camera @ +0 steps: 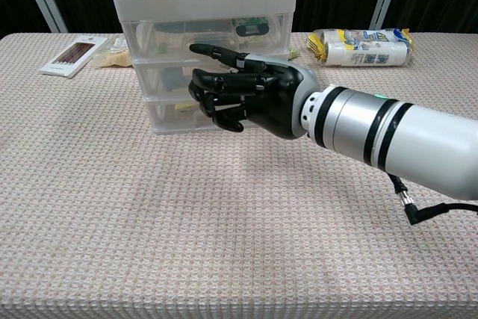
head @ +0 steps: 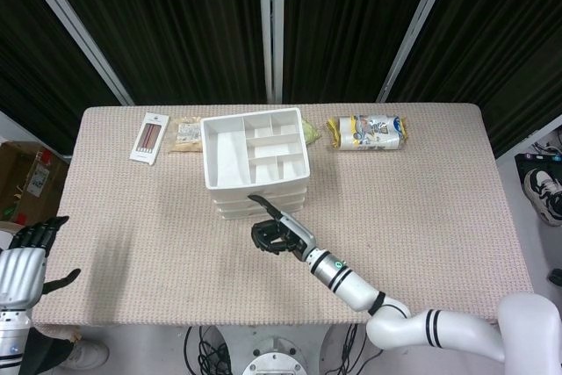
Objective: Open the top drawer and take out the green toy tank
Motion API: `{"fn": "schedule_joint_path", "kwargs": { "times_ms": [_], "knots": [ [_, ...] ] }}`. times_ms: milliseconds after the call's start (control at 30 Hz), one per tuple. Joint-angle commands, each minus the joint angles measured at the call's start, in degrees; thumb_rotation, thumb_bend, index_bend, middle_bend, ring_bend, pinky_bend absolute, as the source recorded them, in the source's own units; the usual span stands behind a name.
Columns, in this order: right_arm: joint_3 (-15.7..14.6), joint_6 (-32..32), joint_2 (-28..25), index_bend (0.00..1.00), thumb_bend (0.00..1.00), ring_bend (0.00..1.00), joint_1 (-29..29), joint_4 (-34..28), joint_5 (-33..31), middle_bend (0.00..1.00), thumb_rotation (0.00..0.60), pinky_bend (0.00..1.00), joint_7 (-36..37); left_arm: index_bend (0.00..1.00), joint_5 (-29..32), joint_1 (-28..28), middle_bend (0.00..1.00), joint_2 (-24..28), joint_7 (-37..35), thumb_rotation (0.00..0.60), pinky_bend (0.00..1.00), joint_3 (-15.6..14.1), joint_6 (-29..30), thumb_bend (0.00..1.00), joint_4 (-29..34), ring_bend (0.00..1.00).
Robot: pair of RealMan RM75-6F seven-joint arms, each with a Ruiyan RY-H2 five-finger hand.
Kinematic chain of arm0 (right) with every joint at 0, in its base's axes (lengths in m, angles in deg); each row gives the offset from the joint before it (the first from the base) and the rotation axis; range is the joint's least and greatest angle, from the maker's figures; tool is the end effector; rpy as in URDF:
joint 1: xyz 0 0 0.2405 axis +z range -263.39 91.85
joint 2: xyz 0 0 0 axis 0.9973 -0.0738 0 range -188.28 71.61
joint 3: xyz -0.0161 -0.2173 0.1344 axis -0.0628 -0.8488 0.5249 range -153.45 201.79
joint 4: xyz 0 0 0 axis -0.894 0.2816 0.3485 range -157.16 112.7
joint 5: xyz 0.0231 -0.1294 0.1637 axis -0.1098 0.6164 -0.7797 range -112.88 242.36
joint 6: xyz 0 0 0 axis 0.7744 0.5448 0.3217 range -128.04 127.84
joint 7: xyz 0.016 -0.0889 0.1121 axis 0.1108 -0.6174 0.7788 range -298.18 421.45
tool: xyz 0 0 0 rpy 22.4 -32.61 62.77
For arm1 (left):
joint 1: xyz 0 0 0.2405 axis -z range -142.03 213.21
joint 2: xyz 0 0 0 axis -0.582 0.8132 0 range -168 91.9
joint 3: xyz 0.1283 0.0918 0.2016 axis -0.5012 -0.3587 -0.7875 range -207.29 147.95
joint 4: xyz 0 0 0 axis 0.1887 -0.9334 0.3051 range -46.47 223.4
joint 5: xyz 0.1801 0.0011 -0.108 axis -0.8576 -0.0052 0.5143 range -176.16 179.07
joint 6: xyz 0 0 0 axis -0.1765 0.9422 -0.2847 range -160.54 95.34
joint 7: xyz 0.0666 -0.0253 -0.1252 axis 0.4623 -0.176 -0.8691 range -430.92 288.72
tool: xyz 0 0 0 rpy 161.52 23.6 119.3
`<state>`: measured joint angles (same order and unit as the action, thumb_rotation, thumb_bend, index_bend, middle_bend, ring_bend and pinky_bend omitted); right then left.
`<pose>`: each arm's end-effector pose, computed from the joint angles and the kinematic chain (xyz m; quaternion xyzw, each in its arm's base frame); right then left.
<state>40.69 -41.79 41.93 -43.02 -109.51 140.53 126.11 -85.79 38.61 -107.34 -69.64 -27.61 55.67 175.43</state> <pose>-0.0553 -0.2946 -0.0841 -0.3550 0.8060 -0.4634 0.0981 -0.3218 0.1686 0.1425 -0.5908 -0.3720 -0.3870 0.6024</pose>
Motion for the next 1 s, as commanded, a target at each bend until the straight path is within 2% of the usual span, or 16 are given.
{"fn": "schedule_joint_path", "kwargs": {
  "times_ms": [33,200,333,567,1000],
  "knots": [
    [0.44,0.27,0.61,0.0,0.48,0.67,0.43,0.59,-0.51,0.65,0.6,0.86,-0.36,0.17,0.13,-0.06,0.18,-0.13,-0.14,0.6,0.21,-0.02,-0.04,0.06,-0.13,0.18],
    [1.21,0.87,1.73,0.0,0.5,0.67,1.27,1.96,-1.49,0.65,0.6,0.86,-1.24,0.17,0.3,-0.14,0.18,-0.3,-0.22,0.6,0.21,-0.06,-0.08,0.06,-0.35,0.18],
    [1.83,1.42,2.42,0.09,0.54,0.67,1.77,2.89,-2.53,0.66,0.6,0.86,-1.95,0.17,0.33,-0.18,0.18,-0.34,-0.28,0.6,0.21,-0.04,-0.03,0.06,-0.32,0.18],
    [2.11,1.24,2.73,0.17,0.57,0.67,1.55,3.26,-2.61,0.67,0.6,0.86,-2.24,0.17,0.36,-0.06,0.18,-0.35,-0.18,0.6,0.21,-0.06,-0.28,0.06,-0.3,0.18],
    [-1.34,-1.75,1.41,0.2,0.58,0.67,-1.43,-0.49,0.24,0.66,0.6,0.86,-3.73,0.17,0.19,-0.15,0.18,-0.79,-0.31,0.6,0.21,-0.31,-0.31,0.06,-0.53,0.18]
  ]
}}
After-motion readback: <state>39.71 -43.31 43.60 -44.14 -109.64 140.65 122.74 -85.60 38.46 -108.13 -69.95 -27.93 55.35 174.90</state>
